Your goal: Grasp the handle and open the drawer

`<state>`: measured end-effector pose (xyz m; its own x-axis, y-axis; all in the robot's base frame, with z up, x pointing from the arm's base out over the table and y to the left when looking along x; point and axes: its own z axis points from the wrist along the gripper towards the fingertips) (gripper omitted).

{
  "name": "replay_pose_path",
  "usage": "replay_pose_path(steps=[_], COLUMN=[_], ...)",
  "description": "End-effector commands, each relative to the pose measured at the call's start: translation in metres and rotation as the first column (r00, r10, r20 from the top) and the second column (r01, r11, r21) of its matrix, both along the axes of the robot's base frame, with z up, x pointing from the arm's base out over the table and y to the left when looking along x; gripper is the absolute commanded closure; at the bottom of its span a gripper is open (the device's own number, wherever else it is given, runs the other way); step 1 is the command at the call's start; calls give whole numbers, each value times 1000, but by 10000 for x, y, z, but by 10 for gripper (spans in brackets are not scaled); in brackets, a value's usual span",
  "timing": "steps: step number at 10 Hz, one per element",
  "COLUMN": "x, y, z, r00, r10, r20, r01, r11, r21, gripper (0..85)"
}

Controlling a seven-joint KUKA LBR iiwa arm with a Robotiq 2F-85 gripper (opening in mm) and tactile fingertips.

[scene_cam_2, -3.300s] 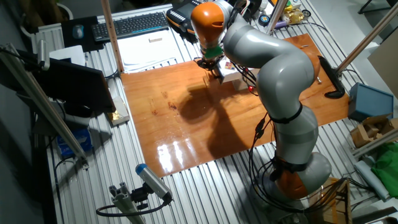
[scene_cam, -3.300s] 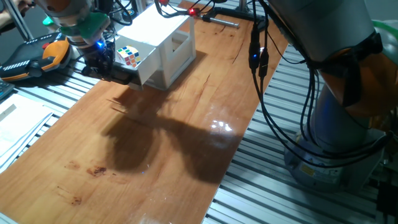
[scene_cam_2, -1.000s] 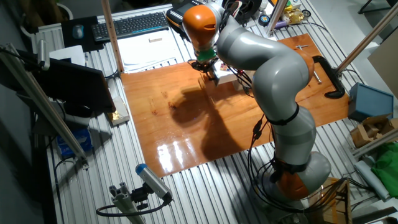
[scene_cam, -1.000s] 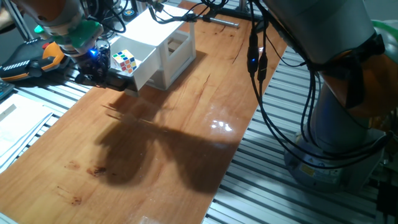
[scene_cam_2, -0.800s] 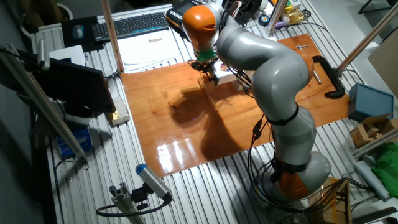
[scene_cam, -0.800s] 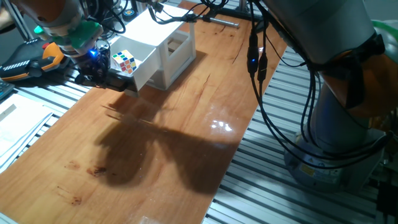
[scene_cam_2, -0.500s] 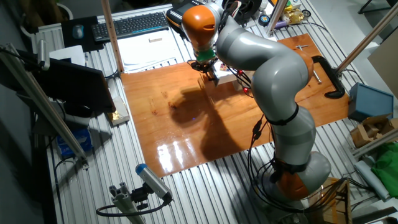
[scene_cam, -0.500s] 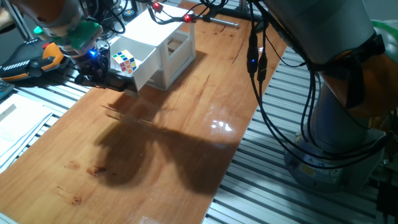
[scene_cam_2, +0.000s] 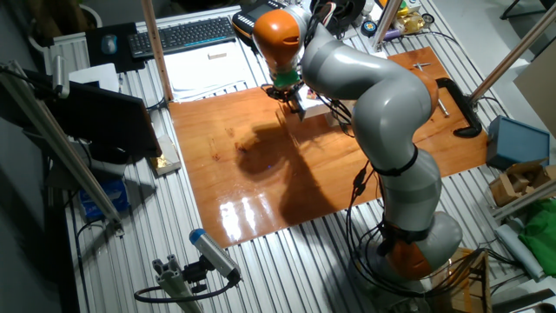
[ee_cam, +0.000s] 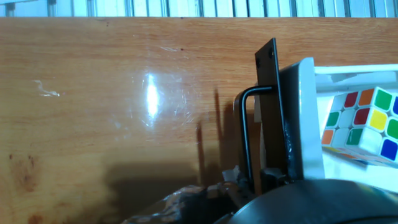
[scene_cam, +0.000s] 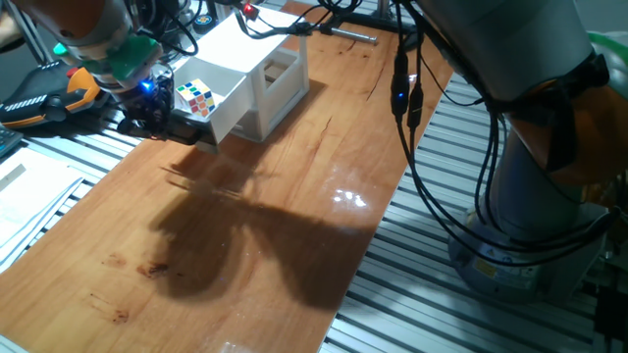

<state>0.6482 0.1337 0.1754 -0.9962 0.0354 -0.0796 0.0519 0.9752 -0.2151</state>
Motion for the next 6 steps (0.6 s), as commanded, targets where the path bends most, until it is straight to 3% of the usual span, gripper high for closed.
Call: replay_pose_path(steps=[1, 6], x=[0, 3], y=[0, 17], z=[-1, 74], r00=[1000, 1000], r10=[0, -7], r20=[0, -8], r01=[0, 7], r11=[1000, 1000], r21=[0, 3], gripper=[567, 620])
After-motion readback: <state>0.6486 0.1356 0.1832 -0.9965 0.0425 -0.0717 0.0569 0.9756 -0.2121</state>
